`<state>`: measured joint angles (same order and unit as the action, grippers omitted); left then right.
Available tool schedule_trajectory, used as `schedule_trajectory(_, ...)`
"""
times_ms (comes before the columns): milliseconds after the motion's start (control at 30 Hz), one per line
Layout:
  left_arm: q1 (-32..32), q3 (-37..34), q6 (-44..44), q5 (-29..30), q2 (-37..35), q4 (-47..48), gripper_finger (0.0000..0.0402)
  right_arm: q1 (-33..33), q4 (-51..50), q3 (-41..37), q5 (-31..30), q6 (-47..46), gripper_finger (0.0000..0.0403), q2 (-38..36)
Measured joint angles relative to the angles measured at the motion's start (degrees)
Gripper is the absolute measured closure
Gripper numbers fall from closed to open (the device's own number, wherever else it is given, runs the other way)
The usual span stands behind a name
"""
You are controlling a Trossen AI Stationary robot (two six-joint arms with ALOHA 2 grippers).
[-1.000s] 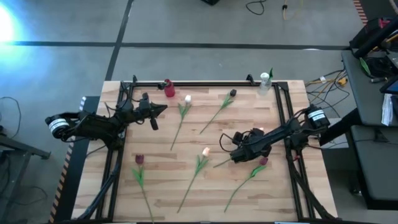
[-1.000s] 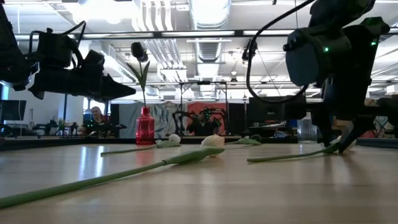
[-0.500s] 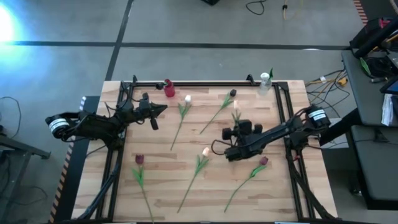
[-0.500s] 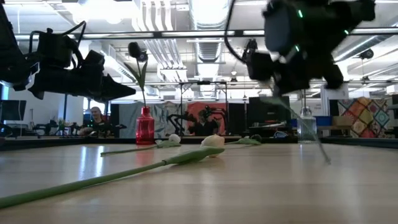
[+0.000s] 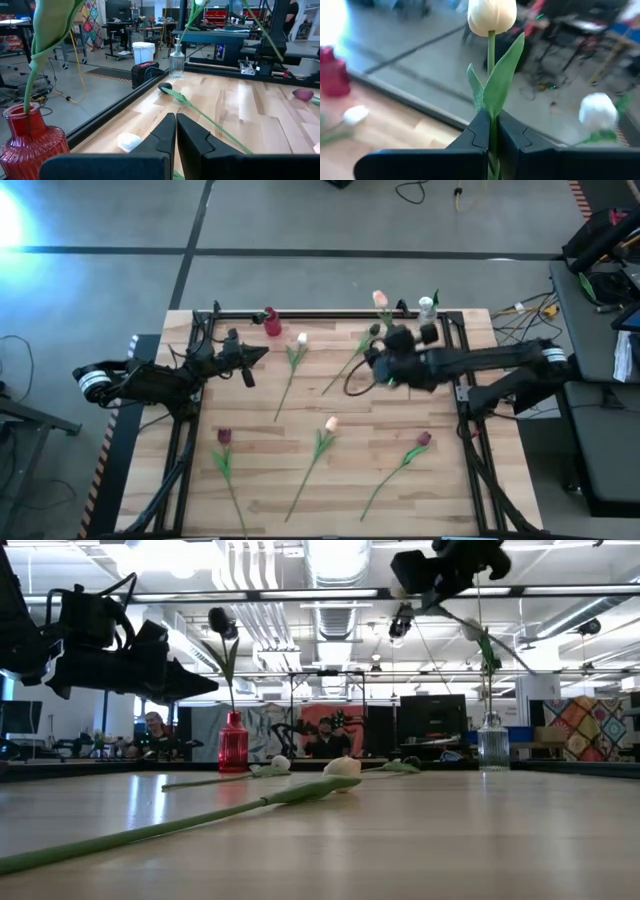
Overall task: Sort flowers into vase by color
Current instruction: Put the right orange tulip into the transparent vase
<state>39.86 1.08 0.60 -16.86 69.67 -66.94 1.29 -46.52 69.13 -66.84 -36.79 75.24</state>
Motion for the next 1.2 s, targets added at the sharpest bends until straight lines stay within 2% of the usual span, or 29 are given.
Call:
schedule_trajectory(67,0.0,0.0,-0.1,0.2,0.0,-0.1,0.0401,-3.6,8.7,-1.4,10.8,13.4,0.0393,-3.3)
schedule_trajectory(167,0.0,0.0,-0.1,1.2,0.0,-0.2,0.0402,-9.0,22.3,-3.8,31.0,32.2,0.0393,-6.8)
schedule_trajectory(233,0.0,0.0,-0.1,1.9,0.0,-0.5,0.0402,-12.5,29.1,-4.5,38.9,40.7,0.0394,-8.1)
schedule_trajectory(333,0.0,0.0,-0.3,2.0,0.0,-0.5,0.0401,-16.7,37.6,-4.8,38.2,52.1,0.0394,-9.9)
schedule_trajectory(467,0.0,0.0,-0.7,2.0,0.0,-0.5,0.0402,-20.8,54.7,-5.9,36.8,68.3,0.0394,-12.2)
schedule_trajectory(600,0.0,0.0,-0.9,2.0,0.0,-0.5,0.0401,-25.1,71.5,-8.1,37.0,78.4,0.0394,-14.1)
schedule_trajectory(700,0.0,0.0,-0.8,2.9,-0.1,-1.1,0.0402,-30.0,78.6,-10.2,36.9,79.6,0.0394,-14.2)
schedule_trajectory(900,0.0,0.0,-1.2,3.1,0.3,-1.1,0.0402,-39.3,82.8,-15.7,38.2,76.0,0.0394,-12.5)
schedule_trajectory(1033,0.0,0.0,-1.2,3.8,0.3,-1.1,0.0402,-42.4,89.6,-16.2,38.8,76.0,0.0394,-11.0)
schedule_trajectory(1200,0.0,0.0,-1.0,4.6,0.3,-1.2,0.0402,-44.9,89.7,-16.1,39.8,75.5,0.0394,-9.7)
